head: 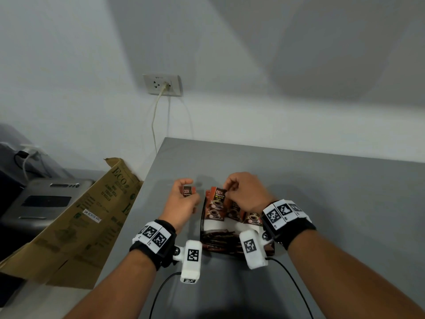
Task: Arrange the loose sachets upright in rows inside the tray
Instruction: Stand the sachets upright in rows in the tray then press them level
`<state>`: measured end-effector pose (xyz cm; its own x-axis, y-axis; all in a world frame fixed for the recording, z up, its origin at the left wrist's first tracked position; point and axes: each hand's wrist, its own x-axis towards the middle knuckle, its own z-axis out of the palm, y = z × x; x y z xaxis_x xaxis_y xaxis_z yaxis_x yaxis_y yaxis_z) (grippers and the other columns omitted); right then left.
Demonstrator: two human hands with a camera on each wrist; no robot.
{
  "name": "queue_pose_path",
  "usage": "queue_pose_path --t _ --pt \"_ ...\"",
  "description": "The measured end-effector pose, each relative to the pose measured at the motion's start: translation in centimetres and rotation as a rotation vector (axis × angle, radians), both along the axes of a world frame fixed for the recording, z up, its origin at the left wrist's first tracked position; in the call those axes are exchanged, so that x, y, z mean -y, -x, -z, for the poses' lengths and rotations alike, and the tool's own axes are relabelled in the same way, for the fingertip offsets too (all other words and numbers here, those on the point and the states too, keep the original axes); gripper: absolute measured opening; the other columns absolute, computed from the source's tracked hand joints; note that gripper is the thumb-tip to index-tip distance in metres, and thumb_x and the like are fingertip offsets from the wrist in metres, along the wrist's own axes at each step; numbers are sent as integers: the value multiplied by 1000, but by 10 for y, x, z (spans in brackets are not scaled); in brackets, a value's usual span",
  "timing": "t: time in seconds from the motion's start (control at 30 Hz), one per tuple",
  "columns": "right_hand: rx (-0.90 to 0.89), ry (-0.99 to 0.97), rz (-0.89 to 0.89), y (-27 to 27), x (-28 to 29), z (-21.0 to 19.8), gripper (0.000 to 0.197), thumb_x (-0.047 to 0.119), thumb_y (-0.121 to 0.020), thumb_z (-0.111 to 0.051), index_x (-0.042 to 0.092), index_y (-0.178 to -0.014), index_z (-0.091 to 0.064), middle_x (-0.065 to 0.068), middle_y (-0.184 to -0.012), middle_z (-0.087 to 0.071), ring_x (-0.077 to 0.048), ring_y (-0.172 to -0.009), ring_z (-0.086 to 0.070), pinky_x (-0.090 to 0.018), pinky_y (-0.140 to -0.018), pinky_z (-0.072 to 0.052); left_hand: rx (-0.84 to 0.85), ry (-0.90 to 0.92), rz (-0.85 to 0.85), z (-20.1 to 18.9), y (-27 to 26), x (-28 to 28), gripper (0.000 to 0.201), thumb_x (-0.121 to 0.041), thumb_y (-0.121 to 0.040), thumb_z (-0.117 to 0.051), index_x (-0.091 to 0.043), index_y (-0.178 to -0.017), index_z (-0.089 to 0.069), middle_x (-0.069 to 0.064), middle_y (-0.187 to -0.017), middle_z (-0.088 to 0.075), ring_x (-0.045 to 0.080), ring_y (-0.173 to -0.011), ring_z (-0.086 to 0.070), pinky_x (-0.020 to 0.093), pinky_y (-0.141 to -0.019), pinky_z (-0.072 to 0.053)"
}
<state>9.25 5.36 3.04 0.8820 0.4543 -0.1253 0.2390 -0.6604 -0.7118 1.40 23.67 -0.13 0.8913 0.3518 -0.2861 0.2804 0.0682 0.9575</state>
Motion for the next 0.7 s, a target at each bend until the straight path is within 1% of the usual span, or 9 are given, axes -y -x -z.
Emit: queue_pose_path --t 0.07,0.1,0.2,0.27,0.37,0.47,0.53,0.63,0.7 --pt "-9 83 -47 3 -1 5 19 3 -86 -65 21 -84 -71 9 -81 -69 -6 -71 -64 -11 -61 -43 -18 -35 -38 3 2 -6 43 2 -86 -59 -30 -113 -52 10 -103 -60 21 -80 -59 38 -72 -54" --pt "-7 123 -77 5 -4 8 19 3 -87 -63 20 -86 -72 10 -81 -68 -6 -74 -64 -10 -62 -42 -19 -45 -41 4 3 -7 42 2 -86 -58 -28 -115 -52 9 -100 -60 21 -79 -58 38 -71 -54" --pt "-19 189 -121 8 -14 17 21 1 -88 -60 20 -86 -70 10 -81 -64 -10 -79 -63 -17 -71 -46 -26 -50 -11 4 5 -6 43 5 -85 -57 -25 -117 -51 8 -96 -58 21 -78 -57 36 -69 -53" --pt "-8 213 -111 7 -19 22 23 -1 -87 -57 19 -85 -68 7 -84 -64 -12 -80 -62 -20 -72 -47 -36 -42 9 5 8 -6 42 4 -86 -57 -25 -116 -52 9 -99 -59 21 -79 -58 35 -68 -53" --pt "23 236 -91 6 -25 28 24 -1 -86 -54 19 -83 -66 3 -91 -66 -15 -81 -61 -24 -74 -50 -47 -33 31 7 10 -6 39 3 -89 -55 -24 -116 -52 15 -106 -62 22 -83 -58 34 -66 -53" --pt "39 250 -86 6 -27 33 25 -1 -87 -53 21 -81 -64 2 -92 -67 -16 -82 -63 -27 -75 -54 -48 -16 29 6 10 -4 40 8 -88 -53 -21 -117 -52 14 -102 -60 23 -80 -57 34 -64 -54" --pt "44 261 -88 5 -27 34 24 -1 -88 -53 19 -83 -65 1 -92 -66 -16 -82 -63 -26 -74 -53 -49 -11 25 6 8 -4 43 10 -86 -53 -20 -117 -52 13 -101 -61 23 -76 -57 35 -63 -54" --pt "54 264 -83 5 -25 35 20 0 -88 -56 17 -84 -64 -1 -95 -66 -17 -85 -61 -24 -73 -48 -44 -50 31 6 6 -2 43 9 -85 -60 -19 -117 -51 8 -94 -65 21 -73 -62 38 -65 -56" --pt "68 230 -57 3 -22 33 14 5 -86 -60 18 -85 -65 -2 -97 -65 -18 -90 -61 -22 -74 -44 -23 -84 49 6 5 1 44 7 -82 -68 -17 -116 -52 10 -93 -66 20 -75 -64 41 -69 -58"
